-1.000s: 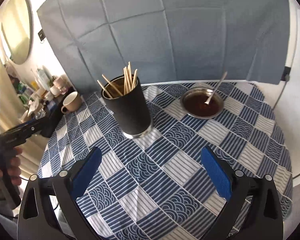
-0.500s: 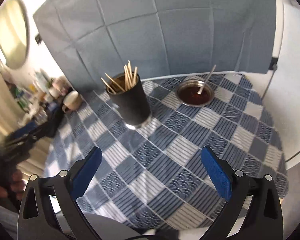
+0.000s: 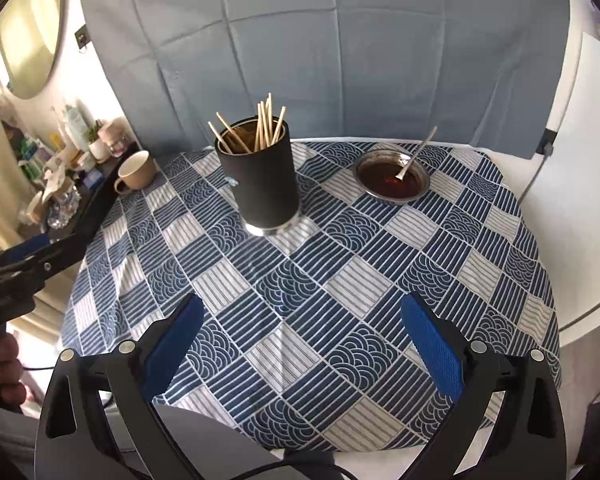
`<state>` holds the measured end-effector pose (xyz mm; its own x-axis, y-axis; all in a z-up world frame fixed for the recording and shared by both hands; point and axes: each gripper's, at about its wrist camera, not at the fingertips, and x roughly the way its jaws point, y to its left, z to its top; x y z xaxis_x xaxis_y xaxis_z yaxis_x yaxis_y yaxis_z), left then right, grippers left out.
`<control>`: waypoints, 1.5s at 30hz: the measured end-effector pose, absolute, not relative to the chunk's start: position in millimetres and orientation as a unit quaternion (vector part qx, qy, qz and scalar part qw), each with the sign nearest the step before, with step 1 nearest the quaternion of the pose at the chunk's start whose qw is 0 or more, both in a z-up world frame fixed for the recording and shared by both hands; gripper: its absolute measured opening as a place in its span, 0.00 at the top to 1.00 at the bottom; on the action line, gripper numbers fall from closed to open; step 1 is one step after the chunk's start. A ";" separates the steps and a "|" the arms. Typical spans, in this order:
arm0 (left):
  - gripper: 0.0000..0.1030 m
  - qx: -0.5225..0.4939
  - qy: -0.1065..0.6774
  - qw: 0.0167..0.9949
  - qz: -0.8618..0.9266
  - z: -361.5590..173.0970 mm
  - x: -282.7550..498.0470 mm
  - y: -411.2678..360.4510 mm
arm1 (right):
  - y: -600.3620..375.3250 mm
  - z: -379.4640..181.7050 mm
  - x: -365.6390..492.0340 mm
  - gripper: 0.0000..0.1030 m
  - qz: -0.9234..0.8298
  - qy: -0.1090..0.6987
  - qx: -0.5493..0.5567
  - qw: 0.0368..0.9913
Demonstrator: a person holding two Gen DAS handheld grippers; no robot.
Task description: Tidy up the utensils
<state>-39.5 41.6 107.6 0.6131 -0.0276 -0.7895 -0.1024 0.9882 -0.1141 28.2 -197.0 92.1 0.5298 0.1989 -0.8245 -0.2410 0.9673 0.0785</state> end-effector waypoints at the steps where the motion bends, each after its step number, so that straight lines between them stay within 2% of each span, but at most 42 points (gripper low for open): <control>1: 0.06 -0.074 0.440 0.895 0.022 107.3 -39.2 42.0 | -197.3 91.3 28.9 0.08 0.123 0.470 -0.024 0.874; 45: 0.06 -0.071 0.435 0.898 -0.008 105.9 -40.9 37.7 | -197.6 87.4 25.8 0.08 0.117 0.479 -0.021 0.870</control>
<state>-40.9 37.7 105.9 0.6220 -0.0759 -0.7793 -0.0481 0.9897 -0.1348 25.8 -197.6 87.4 0.5133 0.1840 -0.8383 -0.2242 0.9716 0.0760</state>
